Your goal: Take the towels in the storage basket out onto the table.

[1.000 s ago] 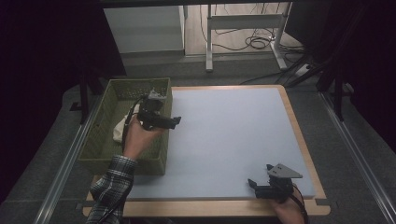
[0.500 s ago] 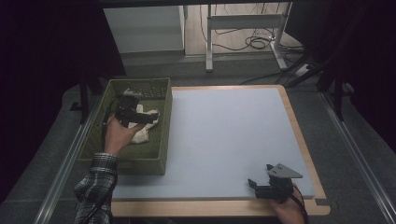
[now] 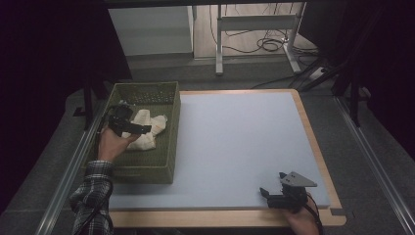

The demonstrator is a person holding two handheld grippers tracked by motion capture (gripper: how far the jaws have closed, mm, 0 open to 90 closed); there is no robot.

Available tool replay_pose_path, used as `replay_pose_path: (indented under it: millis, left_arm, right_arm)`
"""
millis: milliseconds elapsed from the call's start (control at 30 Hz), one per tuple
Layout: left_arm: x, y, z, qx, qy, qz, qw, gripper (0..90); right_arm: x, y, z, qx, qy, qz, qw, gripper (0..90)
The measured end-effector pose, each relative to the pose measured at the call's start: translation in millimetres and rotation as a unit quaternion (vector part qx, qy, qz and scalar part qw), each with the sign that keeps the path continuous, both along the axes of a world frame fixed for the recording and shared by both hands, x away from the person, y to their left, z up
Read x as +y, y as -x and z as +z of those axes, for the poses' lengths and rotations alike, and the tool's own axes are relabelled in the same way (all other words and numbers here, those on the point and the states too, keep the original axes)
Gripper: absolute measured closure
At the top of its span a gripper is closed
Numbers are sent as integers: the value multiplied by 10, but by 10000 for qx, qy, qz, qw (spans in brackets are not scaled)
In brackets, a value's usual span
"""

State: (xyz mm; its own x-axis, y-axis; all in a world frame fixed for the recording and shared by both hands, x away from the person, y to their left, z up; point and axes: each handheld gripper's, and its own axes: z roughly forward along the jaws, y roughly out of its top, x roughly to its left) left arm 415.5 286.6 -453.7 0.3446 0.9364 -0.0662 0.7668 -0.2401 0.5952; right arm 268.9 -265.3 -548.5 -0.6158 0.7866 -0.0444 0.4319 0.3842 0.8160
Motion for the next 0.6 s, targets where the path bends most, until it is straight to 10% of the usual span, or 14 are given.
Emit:
replay_pose_path:
  millis: [600]
  left_arm:
    - [37,-471,-381,1206,-652,160,9904,22]
  right_arm:
    - [0,0,0,-1,-1,0,10000,66]
